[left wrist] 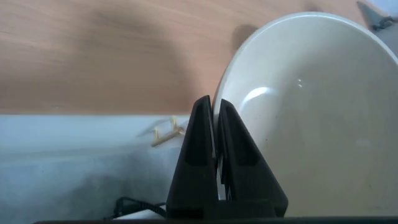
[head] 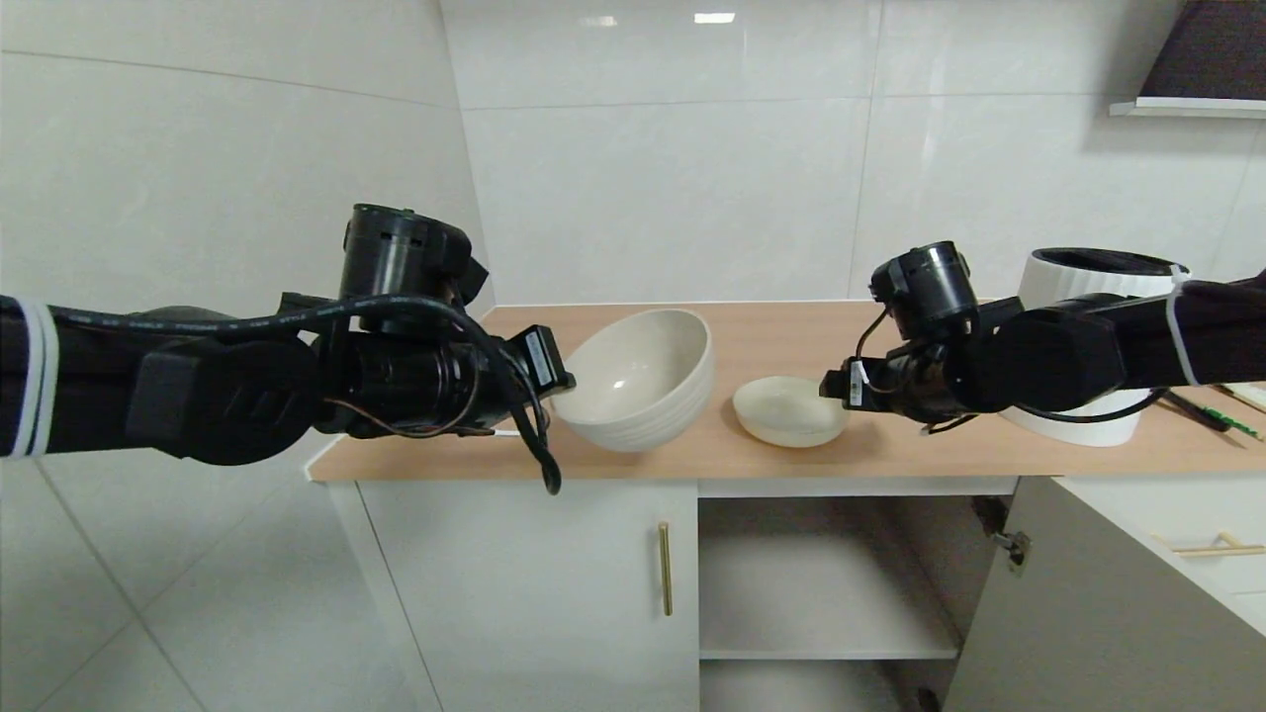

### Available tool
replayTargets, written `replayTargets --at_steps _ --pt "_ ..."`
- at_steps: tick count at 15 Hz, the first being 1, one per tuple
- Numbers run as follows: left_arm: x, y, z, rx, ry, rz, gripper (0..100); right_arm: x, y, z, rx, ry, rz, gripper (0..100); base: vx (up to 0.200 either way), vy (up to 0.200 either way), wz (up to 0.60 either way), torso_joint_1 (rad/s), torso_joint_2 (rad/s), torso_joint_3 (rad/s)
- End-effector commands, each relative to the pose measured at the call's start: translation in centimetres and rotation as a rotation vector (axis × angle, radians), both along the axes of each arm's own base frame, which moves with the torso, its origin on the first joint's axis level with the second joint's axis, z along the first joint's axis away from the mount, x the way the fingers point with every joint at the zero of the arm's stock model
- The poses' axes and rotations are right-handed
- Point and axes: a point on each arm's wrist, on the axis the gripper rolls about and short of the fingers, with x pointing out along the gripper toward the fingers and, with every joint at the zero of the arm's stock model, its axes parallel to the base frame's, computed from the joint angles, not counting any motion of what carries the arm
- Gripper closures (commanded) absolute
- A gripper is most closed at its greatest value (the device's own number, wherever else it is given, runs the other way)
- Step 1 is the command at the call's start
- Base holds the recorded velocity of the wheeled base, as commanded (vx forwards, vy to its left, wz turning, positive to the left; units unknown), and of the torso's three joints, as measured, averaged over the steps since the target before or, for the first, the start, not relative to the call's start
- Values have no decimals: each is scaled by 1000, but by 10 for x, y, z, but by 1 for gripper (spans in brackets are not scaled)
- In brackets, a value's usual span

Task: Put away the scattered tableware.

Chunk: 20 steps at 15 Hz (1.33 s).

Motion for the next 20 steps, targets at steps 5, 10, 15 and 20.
replayTargets --at_steps 5,10,15,20 --pt "-9 1 9 -12 -22 -11 100 29 4 -34 -19 37 -66 0 0 0 0 0 0 0" --pt "-9 0 9 -11 -20 -15 100 33 2 -38 -14 44 -78 0 0 0 0 0 0 0" --pt "-9 0 9 -12 -20 -17 100 33 3 -40 -7 50 -74 100 0 0 0 0 0 0" --pt "-13 0 3 3 -2 -70 100 14 5 -19 42 30 -53 100 0 0 0 0 0 0"
